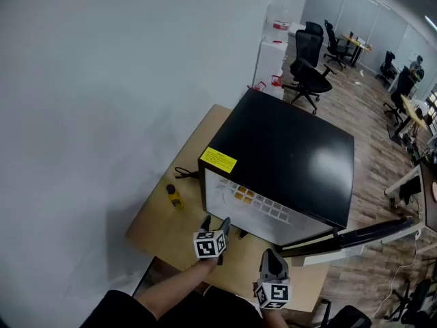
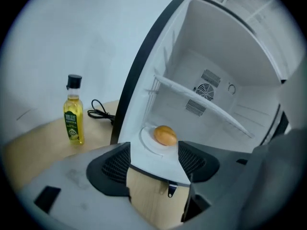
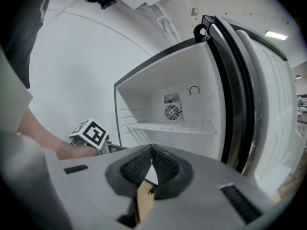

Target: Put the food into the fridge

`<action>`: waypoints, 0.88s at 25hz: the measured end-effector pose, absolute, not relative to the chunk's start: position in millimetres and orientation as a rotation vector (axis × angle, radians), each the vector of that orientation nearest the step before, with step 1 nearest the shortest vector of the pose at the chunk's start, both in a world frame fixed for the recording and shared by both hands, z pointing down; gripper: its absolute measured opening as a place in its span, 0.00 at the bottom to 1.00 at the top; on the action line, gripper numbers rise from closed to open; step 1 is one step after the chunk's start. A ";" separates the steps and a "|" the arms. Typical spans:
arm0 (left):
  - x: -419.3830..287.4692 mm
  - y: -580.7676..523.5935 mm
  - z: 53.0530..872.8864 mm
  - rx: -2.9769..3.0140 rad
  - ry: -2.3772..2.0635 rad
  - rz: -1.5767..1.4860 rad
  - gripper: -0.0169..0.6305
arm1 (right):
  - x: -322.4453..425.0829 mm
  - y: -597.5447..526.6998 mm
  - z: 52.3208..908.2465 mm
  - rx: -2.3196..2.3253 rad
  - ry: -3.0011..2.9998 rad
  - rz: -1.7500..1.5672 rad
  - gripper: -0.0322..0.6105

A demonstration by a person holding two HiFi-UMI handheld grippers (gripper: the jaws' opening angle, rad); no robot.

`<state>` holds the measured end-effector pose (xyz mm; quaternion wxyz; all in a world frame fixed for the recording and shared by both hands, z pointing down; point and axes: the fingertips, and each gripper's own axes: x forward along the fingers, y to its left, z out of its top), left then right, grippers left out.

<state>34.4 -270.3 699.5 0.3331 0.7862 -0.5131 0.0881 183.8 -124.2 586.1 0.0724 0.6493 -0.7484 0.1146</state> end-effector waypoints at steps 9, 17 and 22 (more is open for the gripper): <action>-13.6 -165.2 616.8 2.286 -1.269 0.210 0.46 | 151.2 -69.2 555.2 2.009 -2.256 0.334 0.14; -70.6 -51.9 547.3 2.352 -1.215 0.132 0.18 | 91.7 13.9 529.8 2.012 -2.251 0.346 0.14; -84.0 6.7 526.0 2.495 -1.116 0.071 0.05 | 58.5 68.1 511.7 2.002 -2.234 0.279 0.14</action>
